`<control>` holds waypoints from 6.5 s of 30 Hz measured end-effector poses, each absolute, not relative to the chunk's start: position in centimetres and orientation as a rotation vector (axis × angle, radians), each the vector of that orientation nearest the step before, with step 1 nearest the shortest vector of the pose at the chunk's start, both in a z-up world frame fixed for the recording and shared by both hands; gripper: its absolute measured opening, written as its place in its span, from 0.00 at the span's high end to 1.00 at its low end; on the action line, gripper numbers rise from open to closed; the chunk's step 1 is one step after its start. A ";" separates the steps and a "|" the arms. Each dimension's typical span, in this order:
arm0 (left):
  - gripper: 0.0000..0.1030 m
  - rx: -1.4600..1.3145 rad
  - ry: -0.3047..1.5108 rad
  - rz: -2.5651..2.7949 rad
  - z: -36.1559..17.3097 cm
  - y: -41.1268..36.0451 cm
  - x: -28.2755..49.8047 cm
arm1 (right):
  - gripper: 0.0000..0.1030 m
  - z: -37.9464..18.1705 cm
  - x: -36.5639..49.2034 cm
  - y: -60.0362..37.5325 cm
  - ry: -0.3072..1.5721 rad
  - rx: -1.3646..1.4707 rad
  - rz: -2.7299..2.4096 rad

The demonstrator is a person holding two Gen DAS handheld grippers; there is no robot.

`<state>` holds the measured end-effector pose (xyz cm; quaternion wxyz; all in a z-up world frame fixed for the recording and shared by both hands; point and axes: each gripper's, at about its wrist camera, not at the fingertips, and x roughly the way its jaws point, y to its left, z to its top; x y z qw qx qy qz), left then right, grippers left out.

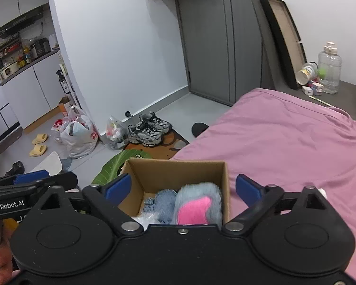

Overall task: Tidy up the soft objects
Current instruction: 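Open the left tool releasing the bag while the right tool drops the grey plush into the box, then move both tools from the box toward the tissue packet and burger plush, then grasp the blue Vinda tissue packet with the left tool, then grasp the burger-shaped plush with the right tool, then carry the tissue packet and burger plush with both tools over the box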

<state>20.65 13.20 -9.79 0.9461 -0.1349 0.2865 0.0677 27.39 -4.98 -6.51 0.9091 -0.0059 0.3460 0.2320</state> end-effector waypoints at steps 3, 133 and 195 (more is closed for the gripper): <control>0.10 -0.270 0.633 0.132 -9.7 12.9 20.8 | 0.05 -5.9 26.6 -5.6 0.712 -0.008 0.489; 0.26 0.054 1.184 -0.248 -21.8 -17.7 31.0 | 0.43 -14.6 26.8 -32.0 1.012 0.314 0.430; 0.27 -0.094 0.791 -0.108 -10.1 -10.0 27.1 | 0.72 -10.2 29.5 -25.5 0.855 0.198 0.465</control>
